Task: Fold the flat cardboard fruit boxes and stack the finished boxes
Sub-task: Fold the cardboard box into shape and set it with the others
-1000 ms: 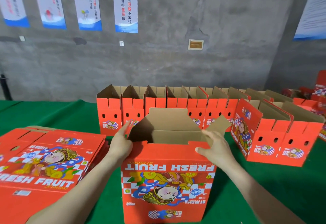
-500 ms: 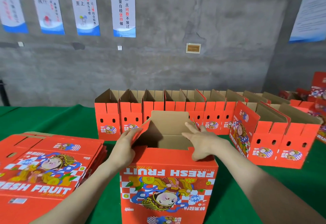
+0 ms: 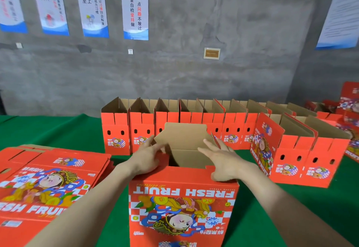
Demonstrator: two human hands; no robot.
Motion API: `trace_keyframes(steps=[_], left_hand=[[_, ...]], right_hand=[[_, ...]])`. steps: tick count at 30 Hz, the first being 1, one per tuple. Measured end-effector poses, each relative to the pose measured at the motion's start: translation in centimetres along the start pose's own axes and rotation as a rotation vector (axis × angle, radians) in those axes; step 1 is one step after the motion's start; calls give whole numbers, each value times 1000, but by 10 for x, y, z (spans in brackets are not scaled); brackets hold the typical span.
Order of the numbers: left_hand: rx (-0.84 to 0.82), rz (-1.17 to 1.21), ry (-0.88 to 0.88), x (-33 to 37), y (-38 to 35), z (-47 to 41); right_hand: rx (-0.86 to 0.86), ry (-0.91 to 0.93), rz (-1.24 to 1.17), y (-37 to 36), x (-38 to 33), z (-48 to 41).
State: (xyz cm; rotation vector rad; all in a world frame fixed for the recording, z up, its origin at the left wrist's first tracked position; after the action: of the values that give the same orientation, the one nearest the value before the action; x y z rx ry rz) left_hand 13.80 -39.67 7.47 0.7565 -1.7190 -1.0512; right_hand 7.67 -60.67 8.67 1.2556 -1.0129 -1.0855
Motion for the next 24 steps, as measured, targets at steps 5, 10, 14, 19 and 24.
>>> trace_keyframes(steps=[5,10,14,19,24], left_hand=[[-92,-55,130,-12,-7,-7],[-116,-54,187,-10,-9,-11],[-94,-41,196,-7,-11,-10],[-70,-40,186,-5,-8,-5],[108,33,72,2,14,6]], right_hand=[[257,155,-152,2,0,8],[526,283,-335,11,1,25],[461,183,-547,1,12,15],[528,-100,-778,0,40,-4],[542,-240,-754,3,51,-13]])
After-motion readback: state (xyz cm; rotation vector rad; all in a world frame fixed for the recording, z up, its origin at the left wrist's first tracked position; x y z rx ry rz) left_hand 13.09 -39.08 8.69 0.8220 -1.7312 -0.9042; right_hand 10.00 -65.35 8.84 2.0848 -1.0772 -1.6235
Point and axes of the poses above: each hand's wrist, its own z-axis away from the middle knuckle, its own y-axis out of the back of the hand, x = y × z, the point moved 8 cm from there along -z, towards the middle knuckle, and after that the axes turned 4 degrees about x, right-handed, at the moved point
